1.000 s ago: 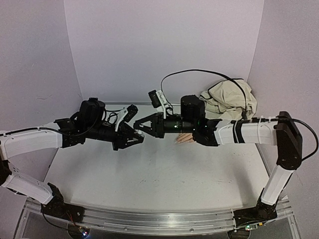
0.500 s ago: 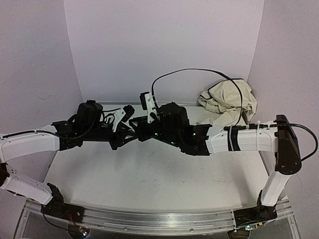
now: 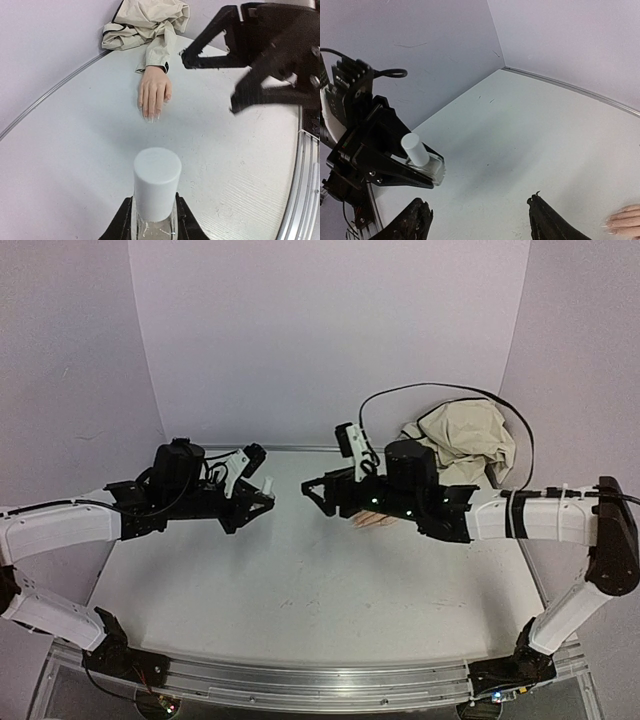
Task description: Paint the nails
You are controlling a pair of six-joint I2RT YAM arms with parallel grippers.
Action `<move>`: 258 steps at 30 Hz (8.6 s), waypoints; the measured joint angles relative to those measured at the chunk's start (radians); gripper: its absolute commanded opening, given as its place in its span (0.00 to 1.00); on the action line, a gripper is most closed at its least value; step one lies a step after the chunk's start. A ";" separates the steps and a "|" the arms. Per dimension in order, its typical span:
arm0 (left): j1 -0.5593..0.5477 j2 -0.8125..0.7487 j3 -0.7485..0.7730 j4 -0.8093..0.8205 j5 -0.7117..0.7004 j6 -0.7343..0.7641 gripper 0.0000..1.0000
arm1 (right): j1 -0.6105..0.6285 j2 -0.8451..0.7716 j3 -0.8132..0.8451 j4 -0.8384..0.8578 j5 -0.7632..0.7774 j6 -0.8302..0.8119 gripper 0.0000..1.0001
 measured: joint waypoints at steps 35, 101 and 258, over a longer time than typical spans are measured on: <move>-0.025 0.158 0.087 0.009 0.717 -0.104 0.00 | -0.091 0.186 -0.016 0.536 -0.926 0.299 0.12; -0.018 0.174 0.086 0.009 0.729 -0.078 0.00 | -0.119 0.151 -0.074 0.544 -0.893 0.332 0.29; -0.026 0.136 0.086 -0.018 0.660 -0.059 0.00 | -0.080 0.061 -0.057 0.273 -0.726 0.154 0.39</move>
